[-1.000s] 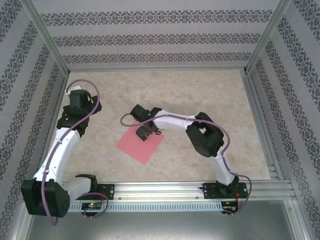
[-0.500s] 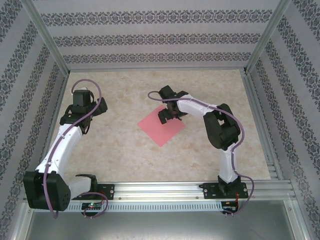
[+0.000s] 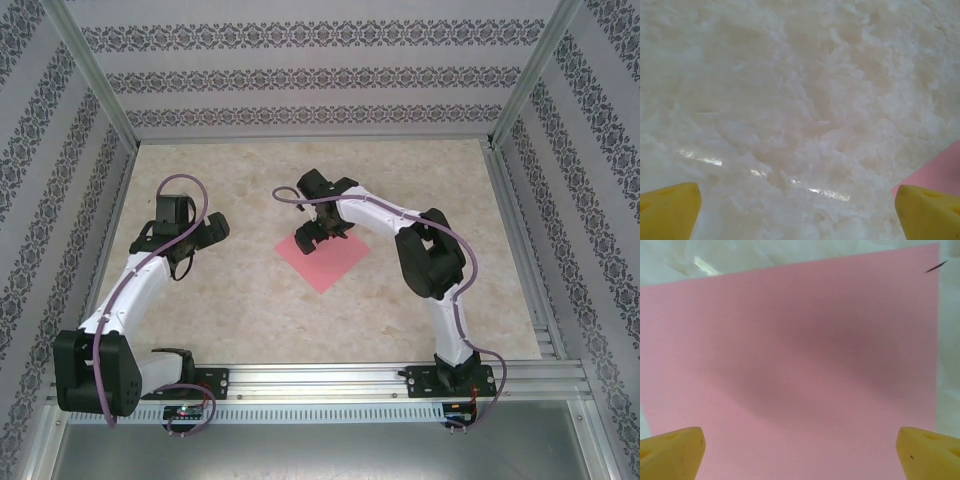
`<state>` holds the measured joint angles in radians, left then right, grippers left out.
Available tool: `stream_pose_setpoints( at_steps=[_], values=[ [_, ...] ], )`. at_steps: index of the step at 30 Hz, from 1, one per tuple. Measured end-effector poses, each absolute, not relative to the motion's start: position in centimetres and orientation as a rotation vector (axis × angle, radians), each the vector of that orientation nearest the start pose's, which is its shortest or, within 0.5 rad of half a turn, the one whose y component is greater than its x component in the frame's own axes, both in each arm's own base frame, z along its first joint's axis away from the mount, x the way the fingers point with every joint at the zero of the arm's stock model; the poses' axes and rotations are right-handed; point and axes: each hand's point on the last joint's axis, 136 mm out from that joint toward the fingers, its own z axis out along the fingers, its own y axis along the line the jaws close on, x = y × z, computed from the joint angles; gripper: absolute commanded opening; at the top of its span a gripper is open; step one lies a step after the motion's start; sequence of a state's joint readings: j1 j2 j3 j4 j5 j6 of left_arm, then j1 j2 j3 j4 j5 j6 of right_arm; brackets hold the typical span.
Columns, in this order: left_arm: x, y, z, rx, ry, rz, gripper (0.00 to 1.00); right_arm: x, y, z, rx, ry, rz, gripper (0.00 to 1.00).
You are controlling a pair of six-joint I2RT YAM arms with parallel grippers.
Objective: Fold a paper plane with a square sheet of paper (pick it up from the middle)
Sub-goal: Move the square sheet of paper to the center of the table.
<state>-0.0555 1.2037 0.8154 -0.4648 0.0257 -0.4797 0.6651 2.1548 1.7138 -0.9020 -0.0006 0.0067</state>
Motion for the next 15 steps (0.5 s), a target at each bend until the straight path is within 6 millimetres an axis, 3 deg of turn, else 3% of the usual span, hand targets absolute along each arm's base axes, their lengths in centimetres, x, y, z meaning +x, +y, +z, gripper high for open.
stream_pose_setpoints(
  at_steps=[5, 15],
  values=[
    [33.7, -2.6, 13.3, -0.501, 2.404, -0.288, 1.00, 37.0, 29.1, 3.1, -0.975, 2.806, 0.118, 0.98],
    [33.8, -2.7, 12.7, -0.502, 2.423, -0.293, 1.00, 36.0, 28.8, 2.5, -1.124, 2.802, 0.120, 0.96]
  ],
)
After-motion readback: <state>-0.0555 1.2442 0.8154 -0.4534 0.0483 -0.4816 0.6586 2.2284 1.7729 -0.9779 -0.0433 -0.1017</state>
